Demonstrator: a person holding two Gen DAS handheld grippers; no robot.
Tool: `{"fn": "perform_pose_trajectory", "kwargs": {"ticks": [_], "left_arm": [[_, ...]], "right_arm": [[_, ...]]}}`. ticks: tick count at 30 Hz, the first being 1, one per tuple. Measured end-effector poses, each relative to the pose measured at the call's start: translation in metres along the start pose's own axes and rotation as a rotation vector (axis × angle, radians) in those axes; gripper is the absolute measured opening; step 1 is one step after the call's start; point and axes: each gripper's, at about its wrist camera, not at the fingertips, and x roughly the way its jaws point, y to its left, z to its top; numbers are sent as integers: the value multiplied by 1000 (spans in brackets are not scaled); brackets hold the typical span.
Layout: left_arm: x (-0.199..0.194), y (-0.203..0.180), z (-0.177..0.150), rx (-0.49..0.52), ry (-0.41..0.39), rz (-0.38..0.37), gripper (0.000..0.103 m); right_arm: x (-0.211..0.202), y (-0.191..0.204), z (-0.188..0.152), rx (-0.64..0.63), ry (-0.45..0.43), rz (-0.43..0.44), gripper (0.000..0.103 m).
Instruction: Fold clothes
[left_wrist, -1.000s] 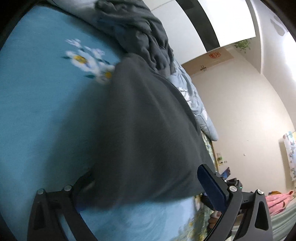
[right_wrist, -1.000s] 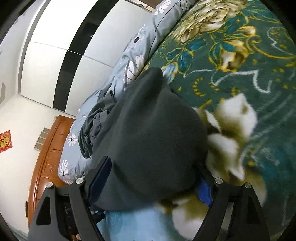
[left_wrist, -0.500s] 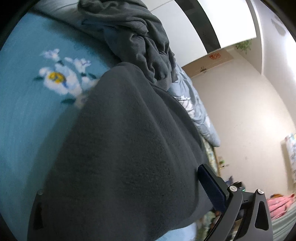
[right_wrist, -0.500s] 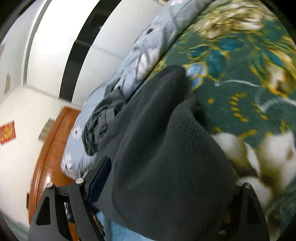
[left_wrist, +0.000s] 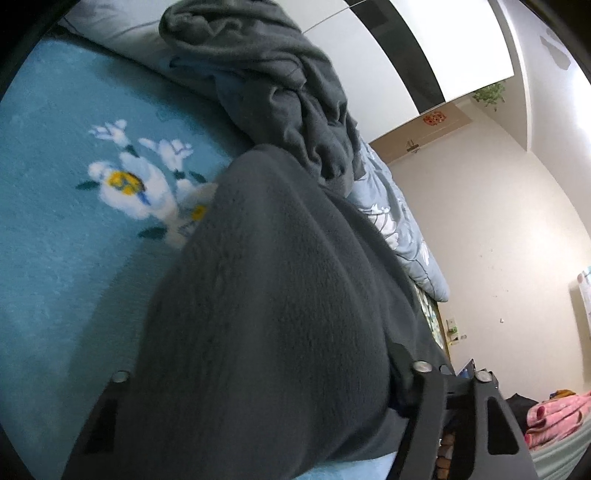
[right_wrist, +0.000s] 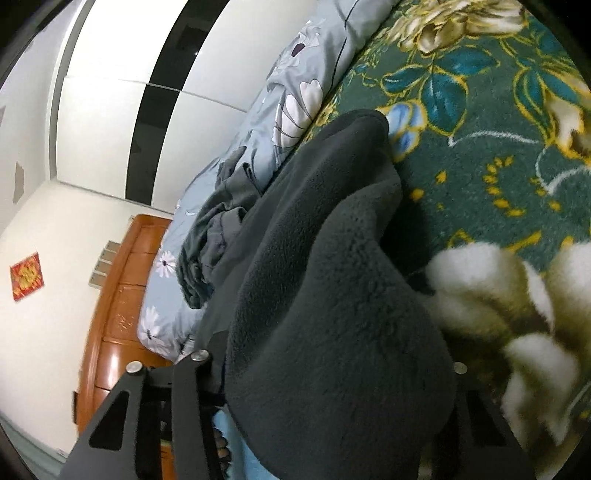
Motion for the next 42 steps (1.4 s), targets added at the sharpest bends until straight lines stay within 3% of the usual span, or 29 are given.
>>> {"fn": "perform_pose_trajectory", "kwargs": {"ticks": [8, 18, 26, 33, 42], "left_arm": [[-36, -17, -12, 20, 20, -34, 54], [-99, -24, -75, 60, 46, -31, 54], [-152, -57, -82, 117, 7, -33, 54], [-193, -88, -63, 192, -46, -74, 54], [-284, -88, 23, 272, -189, -129, 54]], "right_arm": [[-35, 16, -34, -6, -5, 69, 45], [-91, 11, -114, -29, 17, 80, 45], [-120, 44, -135, -101, 19, 138, 44], [-136, 91, -141, -195, 15, 156, 44], [-99, 221, -141, -376, 21, 186, 44]]}}
